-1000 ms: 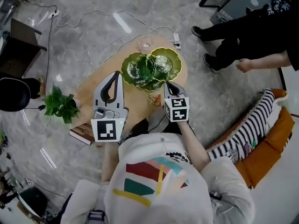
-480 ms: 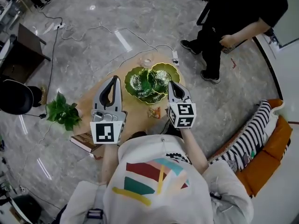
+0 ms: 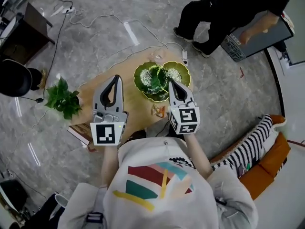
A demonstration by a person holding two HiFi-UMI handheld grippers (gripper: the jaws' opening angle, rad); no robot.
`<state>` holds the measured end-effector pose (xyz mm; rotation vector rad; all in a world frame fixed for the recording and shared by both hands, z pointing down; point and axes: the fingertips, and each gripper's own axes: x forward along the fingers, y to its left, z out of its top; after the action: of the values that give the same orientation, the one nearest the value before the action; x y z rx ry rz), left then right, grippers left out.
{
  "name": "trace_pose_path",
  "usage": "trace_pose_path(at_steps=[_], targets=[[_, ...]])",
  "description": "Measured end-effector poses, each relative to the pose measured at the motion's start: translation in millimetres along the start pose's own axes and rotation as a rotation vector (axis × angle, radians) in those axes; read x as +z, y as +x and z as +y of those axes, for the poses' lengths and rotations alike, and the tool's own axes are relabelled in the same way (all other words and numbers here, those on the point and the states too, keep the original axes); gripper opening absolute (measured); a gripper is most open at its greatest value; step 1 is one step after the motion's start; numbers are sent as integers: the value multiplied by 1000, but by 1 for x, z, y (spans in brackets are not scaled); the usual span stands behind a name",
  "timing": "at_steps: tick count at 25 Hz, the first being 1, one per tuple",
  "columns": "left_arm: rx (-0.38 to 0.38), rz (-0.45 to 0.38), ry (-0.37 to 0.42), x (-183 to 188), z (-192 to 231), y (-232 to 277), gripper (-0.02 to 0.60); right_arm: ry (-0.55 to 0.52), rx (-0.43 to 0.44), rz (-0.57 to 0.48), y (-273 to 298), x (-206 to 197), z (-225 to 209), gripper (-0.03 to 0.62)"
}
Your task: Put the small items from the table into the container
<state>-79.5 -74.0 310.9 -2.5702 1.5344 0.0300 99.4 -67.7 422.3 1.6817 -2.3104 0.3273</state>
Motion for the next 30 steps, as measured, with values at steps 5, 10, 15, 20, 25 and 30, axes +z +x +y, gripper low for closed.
trace_pose_path(at_steps=[5,10,15,20,25,30], targets=[[151,72,-11,-29,45,-40,8,-36,207,5,28,3,72,14],[276,230,54,-77,82,-96,8,-53,442,92,63,-35,164,14],[425,323,42,-126,122,-155,8,-32,642,243,101,-125,260,30],[499,411,-7,-176,120,-201,8,-44,683,431,127,-234,319,285],[603,442,-98,-209,115,-233,8,-157,648,671,116,-351,329,288],[623,451,-97,-224,114,-239,8,-227,632,799,115,-415,333,288]])
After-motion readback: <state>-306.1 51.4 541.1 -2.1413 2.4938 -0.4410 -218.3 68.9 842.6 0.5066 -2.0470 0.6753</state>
